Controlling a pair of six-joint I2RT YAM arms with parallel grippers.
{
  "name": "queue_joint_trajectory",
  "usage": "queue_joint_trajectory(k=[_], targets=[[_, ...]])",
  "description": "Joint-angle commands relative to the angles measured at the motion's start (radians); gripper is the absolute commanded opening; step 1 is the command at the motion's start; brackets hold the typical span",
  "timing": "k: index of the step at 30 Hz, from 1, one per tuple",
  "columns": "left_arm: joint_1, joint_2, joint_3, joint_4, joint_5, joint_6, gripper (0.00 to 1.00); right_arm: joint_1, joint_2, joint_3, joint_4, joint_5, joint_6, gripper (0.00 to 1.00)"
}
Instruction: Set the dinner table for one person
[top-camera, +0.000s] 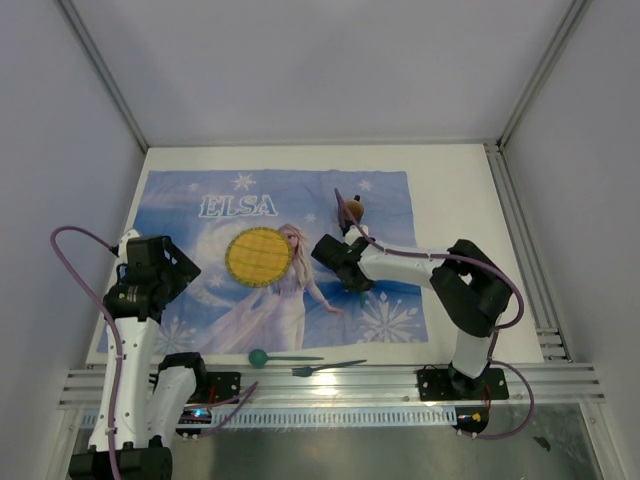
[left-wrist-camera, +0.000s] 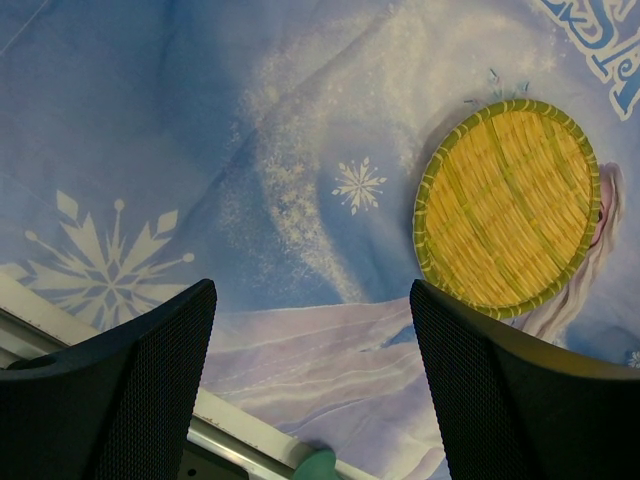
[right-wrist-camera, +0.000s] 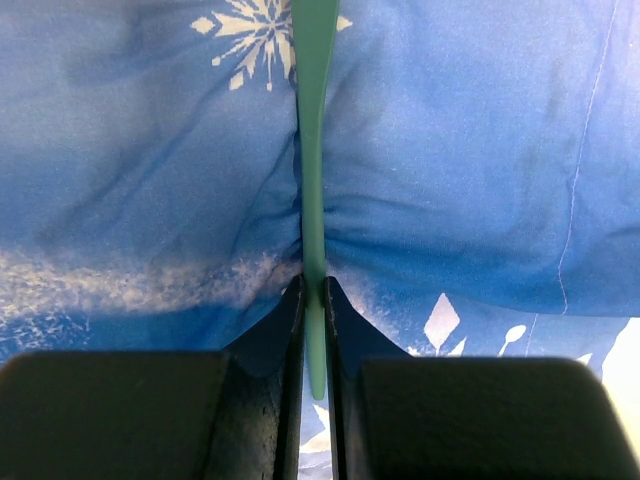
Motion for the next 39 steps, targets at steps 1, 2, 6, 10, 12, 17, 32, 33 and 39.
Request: queue_joint_trajectory(k=[1, 2, 6, 10, 12, 17, 32, 33, 39], targets=[[-0.005, -0.002, 0.021, 0.019, -0.014, -0.004, 0.81, -0.017, -0.002, 0.004, 0.035, 0.014, -0.014, 0.03], [-0.005, -0.002, 0.019, 0.020, -0.015, -0.005, 0.81, -0.020, -0.008, 0.003, 0.032, 0.014, -0.016, 0.03], [-0.005, -0.007, 0.018, 0.023, -0.021, -0.007, 0.81, -0.022, -0.015, 0.009, 0.013, 0.005, -0.026, 0.03], [-0.005, -0.014, 0.018, 0.022, -0.026, -0.010, 0.81, -0.022, -0.009, 0.024, -0.010, 0.008, -0.039, 0.03], [-0.005, -0.019, 0.018, 0.023, -0.029, -0.012, 0.81, -0.022, -0.014, 0.029, -0.023, 0.005, -0.043, 0.03], [-0.005, -0.040, 0.015, 0.028, -0.033, -0.013, 0.81, -0.022, -0.044, 0.029, -0.063, -0.015, -0.054, 0.03], [-0.005, -0.042, 0.008, 0.039, -0.018, -0.010, 0.81, -0.022, -0.112, 0.004, -0.152, -0.038, -0.042, 0.03], [-0.003, -0.037, 0.010, 0.039, -0.017, -0.009, 0.81, -0.023, -0.108, 0.010, -0.154, -0.040, -0.040, 0.03], [-0.005, -0.045, 0.010, 0.036, -0.023, -0.010, 0.81, -0.022, -0.063, 0.079, -0.169, -0.026, -0.030, 0.03]])
